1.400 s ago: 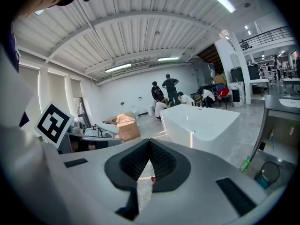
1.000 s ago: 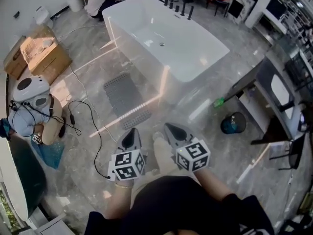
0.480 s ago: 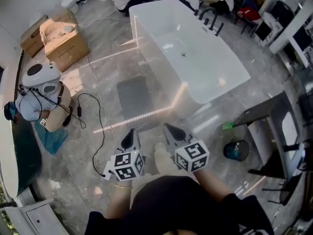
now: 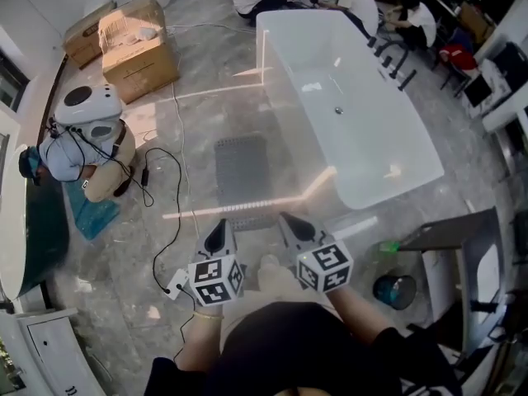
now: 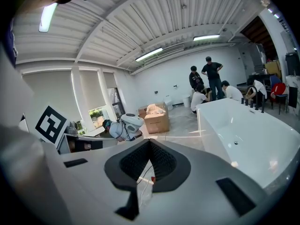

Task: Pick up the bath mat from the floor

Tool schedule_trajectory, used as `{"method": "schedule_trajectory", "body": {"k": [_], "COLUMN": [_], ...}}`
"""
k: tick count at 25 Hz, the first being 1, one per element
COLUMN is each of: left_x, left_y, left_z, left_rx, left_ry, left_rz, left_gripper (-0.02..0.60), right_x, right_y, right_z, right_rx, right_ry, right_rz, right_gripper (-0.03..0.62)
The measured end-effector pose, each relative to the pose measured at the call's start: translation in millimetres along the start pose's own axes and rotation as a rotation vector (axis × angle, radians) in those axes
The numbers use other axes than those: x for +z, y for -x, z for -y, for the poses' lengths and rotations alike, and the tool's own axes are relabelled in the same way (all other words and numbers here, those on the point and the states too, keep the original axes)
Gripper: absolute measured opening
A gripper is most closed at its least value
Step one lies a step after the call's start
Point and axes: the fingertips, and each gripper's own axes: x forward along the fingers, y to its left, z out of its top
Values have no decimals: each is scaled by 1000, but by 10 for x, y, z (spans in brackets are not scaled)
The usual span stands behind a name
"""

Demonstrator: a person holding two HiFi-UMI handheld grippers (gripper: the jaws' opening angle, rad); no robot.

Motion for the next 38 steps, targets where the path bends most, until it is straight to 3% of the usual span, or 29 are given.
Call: {"method": "schedule_trajectory", "body": {"k": [13, 23, 30, 38], "left_x": [-101, -507, -1076, -2157], "left_y": [-381, -661, -1038, -1759], "left_z": [-471, -947, -1284, -1773], "left_rx": [123, 152, 158, 155], "left_ry": [55, 69, 72, 64], "left_rz": [-39, -83, -102, -109], "left_gripper": [0, 0, 0, 0], "right_x": [-119, -626, -1176, -2238], "right_y": [-551, -942, -1279, -1895], "right_z": [380, 352, 507, 885], "right_rx": [18, 3, -7, -40], "right_ry": [-18, -35, -26, -22], "right_rz": [-66, -106, -117, -117], "right_gripper": [11, 11, 11, 11]}}
